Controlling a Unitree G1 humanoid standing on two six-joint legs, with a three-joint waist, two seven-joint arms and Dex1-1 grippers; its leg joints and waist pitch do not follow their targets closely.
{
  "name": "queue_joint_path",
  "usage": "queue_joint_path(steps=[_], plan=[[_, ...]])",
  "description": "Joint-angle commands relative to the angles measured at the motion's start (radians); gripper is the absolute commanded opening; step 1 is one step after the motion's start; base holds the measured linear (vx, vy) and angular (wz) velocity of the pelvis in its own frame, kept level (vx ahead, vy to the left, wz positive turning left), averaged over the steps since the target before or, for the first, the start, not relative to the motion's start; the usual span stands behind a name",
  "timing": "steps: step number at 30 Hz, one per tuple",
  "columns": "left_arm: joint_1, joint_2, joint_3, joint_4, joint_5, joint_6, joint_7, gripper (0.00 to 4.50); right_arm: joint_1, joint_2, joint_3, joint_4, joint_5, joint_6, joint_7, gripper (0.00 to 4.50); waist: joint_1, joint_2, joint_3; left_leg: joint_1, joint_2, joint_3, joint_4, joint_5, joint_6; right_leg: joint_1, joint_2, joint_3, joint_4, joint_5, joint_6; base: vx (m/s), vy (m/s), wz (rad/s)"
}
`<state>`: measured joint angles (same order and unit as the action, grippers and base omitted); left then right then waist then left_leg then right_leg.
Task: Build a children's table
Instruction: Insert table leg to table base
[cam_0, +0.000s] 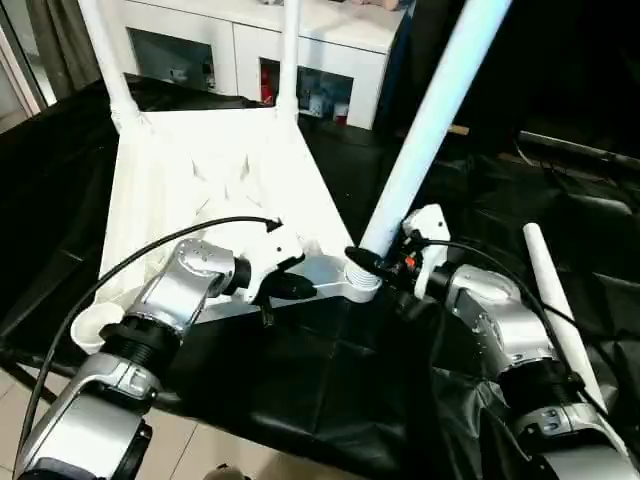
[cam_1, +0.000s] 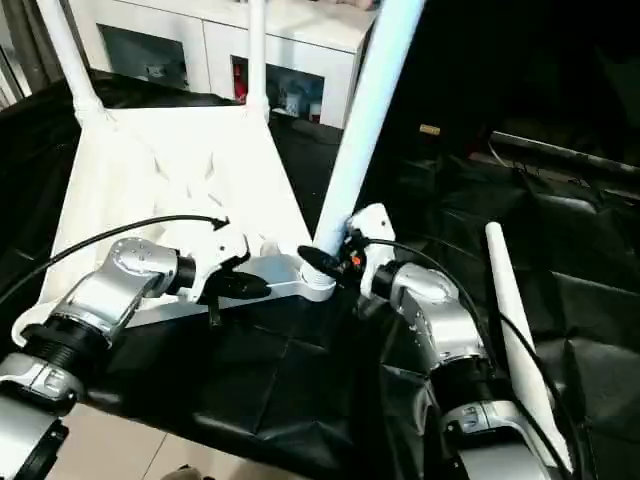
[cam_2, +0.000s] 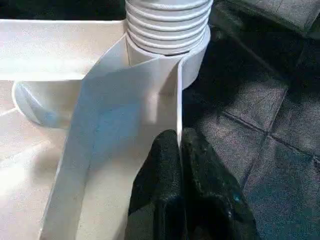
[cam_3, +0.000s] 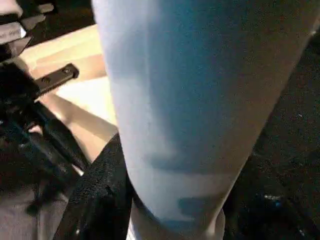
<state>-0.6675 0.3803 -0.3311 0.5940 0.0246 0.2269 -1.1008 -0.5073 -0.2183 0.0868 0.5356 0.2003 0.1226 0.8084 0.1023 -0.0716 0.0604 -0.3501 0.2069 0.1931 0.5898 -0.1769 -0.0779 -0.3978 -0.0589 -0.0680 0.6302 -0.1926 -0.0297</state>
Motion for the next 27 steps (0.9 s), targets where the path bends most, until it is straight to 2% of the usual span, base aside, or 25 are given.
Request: queue_joint_path(steps=[1, 8, 10, 13, 17, 21, 27], plan=[[0.005, -0.008, -0.009, -0.013, 0.005, 0.001, -0.005, 0.0, 0.053, 0.0, 0.062, 0.065, -0.041, 0.062, 0.026, 1.91, 0.002, 0.02, -0.064, 0.011, 0.032, -0.021, -0.071, -0.24, -0.017, 0.043, -0.089, 0.055, -0.09, -0.263, -0.165, 0.0, 0.0, 0.0], [-0.01, -0.013, 0.0, 0.009, 0.009, 0.019, 0.017, 0.0, 0.066, 0.006, 0.06, 0.069, -0.041, 0.045, 0.02, 1.91, 0.002, 0.021, -0.064, 0.011, 0.031, -0.021, -0.071, -0.252, -0.019, 0.043, -0.088, 0.055, -0.091, -0.264, -0.168, 0.0, 0.0, 0.0], [-0.012, -0.012, 0.004, 0.005, -0.001, 0.034, 0.003, 0.57, 0.062, 0.006, 0.054, 0.073, -0.041, 0.043, 0.016, 1.91, 0.002, 0.021, -0.064, 0.011, 0.031, -0.022, -0.072, -0.258, -0.019, 0.043, -0.088, 0.055, -0.092, -0.272, -0.167, 0.0, 0.0, 0.0], [-0.009, -0.006, 0.002, -0.01, -0.006, 0.047, -0.015, 0.62, 0.058, 0.006, 0.048, 0.074, -0.043, 0.041, 0.014, 1.91, 0.001, 0.022, -0.065, 0.01, 0.031, -0.022, -0.073, -0.259, -0.02, 0.043, -0.088, 0.055, -0.092, -0.272, -0.167, 0.0, 0.0, 0.0], [-0.011, -0.002, -0.002, 0.002, 0.013, 0.037, 0.007, 1.03, 0.056, 0.008, 0.046, 0.074, -0.044, 0.039, 0.012, 1.91, 0.001, 0.022, -0.065, 0.01, 0.031, -0.022, -0.073, -0.254, -0.018, 0.044, -0.088, 0.055, -0.092, -0.262, -0.168, 0.0, 0.0, 0.0], [-0.017, -0.006, 0.009, 0.015, 0.009, 0.04, 0.02, 1.03, 0.054, 0.009, 0.046, 0.072, -0.043, 0.039, 0.012, 1.91, 0.0, 0.023, -0.064, 0.011, 0.032, -0.022, -0.075, -0.262, -0.019, 0.042, -0.088, 0.055, -0.093, -0.267, -0.168, 0.0, 0.0, 0.0], [-0.024, -0.012, 0.031, 0.026, -0.009, 0.049, 0.028, 0.39, 0.055, 0.011, 0.047, 0.072, -0.044, 0.038, 0.014, 1.91, 0.0, 0.02, -0.061, 0.012, 0.032, -0.022, -0.076, -0.278, -0.019, 0.04, -0.089, 0.055, -0.098, -0.304, -0.161, 0.0, 0.0, 0.0]])
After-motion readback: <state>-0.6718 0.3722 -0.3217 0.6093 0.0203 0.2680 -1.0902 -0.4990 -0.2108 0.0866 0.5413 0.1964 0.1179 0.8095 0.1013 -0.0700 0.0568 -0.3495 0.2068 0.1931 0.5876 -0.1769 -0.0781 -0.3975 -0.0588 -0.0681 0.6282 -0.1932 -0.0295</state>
